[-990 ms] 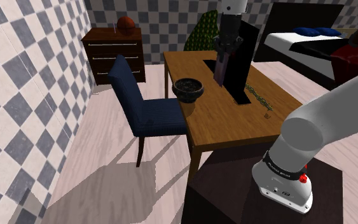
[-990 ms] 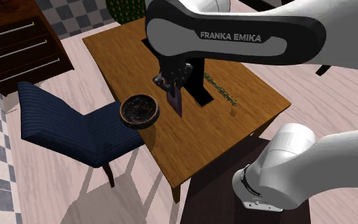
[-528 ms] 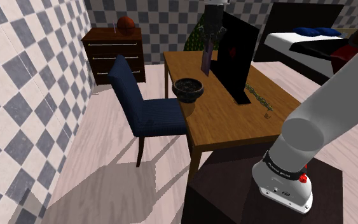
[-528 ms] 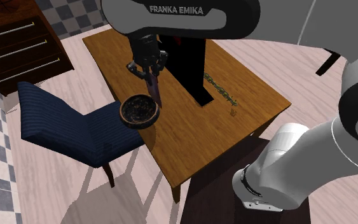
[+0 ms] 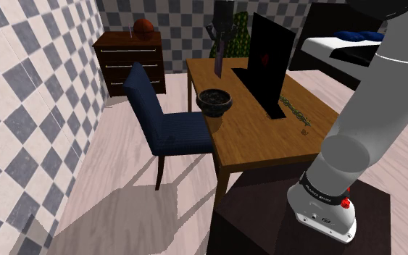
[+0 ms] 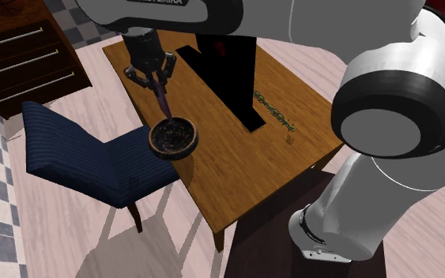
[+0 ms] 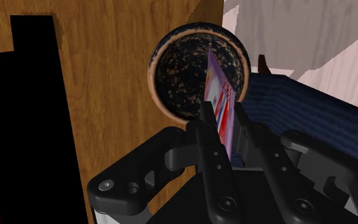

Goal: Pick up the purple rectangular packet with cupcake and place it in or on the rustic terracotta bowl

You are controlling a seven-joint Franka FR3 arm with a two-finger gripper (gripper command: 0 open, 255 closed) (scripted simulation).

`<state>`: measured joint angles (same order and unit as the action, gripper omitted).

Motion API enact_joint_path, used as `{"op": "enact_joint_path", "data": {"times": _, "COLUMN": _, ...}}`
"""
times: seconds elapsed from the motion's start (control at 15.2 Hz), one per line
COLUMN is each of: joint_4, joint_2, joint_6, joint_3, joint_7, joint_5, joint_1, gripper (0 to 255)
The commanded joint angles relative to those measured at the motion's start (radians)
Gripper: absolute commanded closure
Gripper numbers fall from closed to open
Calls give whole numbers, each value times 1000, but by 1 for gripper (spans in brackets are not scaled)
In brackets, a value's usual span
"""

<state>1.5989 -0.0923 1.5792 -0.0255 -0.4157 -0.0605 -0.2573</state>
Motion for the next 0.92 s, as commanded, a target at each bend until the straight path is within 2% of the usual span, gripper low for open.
{"op": "enact_joint_path", "data": {"times": 0.0, "joint_4": 9, "joint_2": -8, "joint_6": 18, "joint_3": 0, "joint_7": 1, "joint_5": 0, "joint_1": 0, "gripper": 255}}
{"op": "enact_joint_path", "data": {"times": 0.86, "joint_4": 180, "joint_2": -11, "joint_6": 191, "joint_3": 1, "joint_7": 10, "joint_5": -2, "joint_1": 1, "gripper": 255}}
